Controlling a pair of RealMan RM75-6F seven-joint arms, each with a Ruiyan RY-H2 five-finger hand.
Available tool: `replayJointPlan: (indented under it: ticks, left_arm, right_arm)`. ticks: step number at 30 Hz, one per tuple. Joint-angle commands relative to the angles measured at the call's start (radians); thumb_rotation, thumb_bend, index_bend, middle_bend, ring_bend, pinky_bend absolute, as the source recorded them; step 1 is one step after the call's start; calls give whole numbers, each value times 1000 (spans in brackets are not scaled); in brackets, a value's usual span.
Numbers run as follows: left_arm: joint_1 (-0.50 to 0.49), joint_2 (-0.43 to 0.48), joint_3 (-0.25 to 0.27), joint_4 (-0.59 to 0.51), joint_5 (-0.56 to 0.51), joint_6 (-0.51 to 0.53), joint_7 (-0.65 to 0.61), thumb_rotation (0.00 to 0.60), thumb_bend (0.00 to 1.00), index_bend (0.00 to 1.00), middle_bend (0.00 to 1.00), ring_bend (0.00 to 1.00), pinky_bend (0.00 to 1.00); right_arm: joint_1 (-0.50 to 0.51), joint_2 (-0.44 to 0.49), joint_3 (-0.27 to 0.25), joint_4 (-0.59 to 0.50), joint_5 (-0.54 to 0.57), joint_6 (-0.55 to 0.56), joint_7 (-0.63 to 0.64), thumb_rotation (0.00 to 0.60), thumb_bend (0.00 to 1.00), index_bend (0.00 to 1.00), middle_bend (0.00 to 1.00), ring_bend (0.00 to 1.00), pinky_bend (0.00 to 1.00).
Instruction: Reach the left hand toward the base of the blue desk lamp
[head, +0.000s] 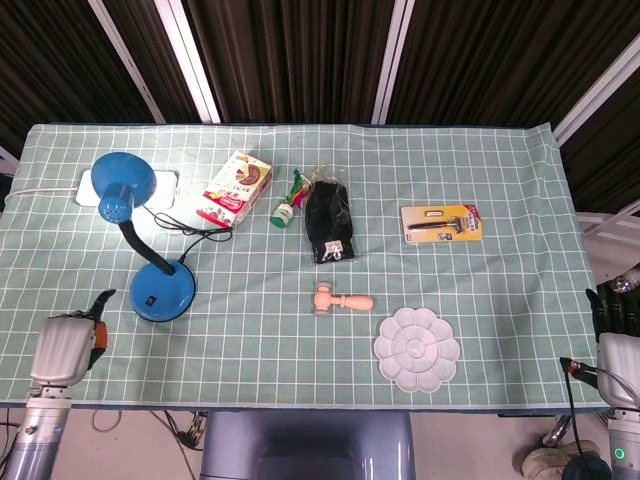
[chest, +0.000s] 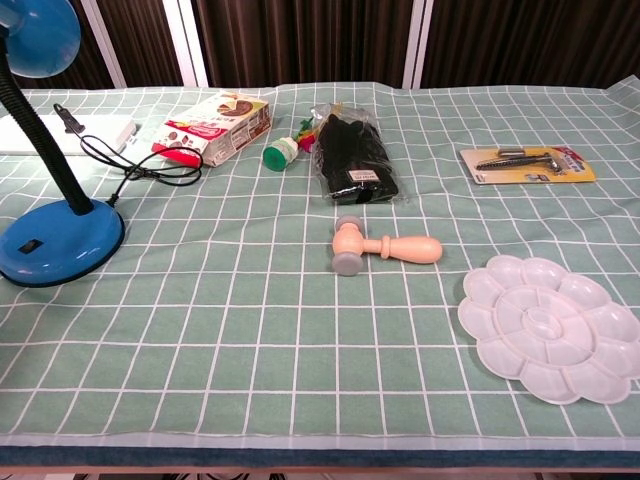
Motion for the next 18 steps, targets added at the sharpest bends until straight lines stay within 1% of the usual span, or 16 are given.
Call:
replayJointPlan:
  ticks: [1,2,5,7,9,11,13,18]
  left_arm:
    - [59,130,-9,-129,23,70,-33,600,584,202,337,251,372]
    - [76,160,-8,-152,23,88,-87,600,578,201,315,219,343]
    - [97,205,3,-166,30,95,-165,600,556,195,246,124,280]
    - [107,236,14,-175,27,84,-204,600,542,186,211,76,236]
    - [108,263,22,-183,28,63,-236,600,521,168,150,26,176]
    - [108,284,28,-192,17,38,-257,600,503,149,103,2,118]
    - [105,300,28,-196,4,15,-262,600,492,134,70,0,64]
    - [94,313,10,-204,-49,-34,-274,600,475,117,49,0,51]
  right_arm:
    - [0,1,-1,0,-3,0,2,600,154,81,52,36,0]
    - [1,3,-2,0,-5,-2,3,600,154,81,52,36,0]
    - [2,6,-4,0,-8,-5,4,600,153,81,52,36,0]
    - [3,9,-6,-1,-10,-9,6,600,153,81,52,35,0]
    - [4,11,-7,-1,-13,-11,6,600,152,80,52,33,0]
    - [5,13,-9,-1,-18,-13,9,600,153,81,52,32,0]
    - [6,14,-10,1,-25,-10,13,600,153,81,52,32,0]
    - [6,13,-11,12,-45,0,24,600,153,81,52,32,0]
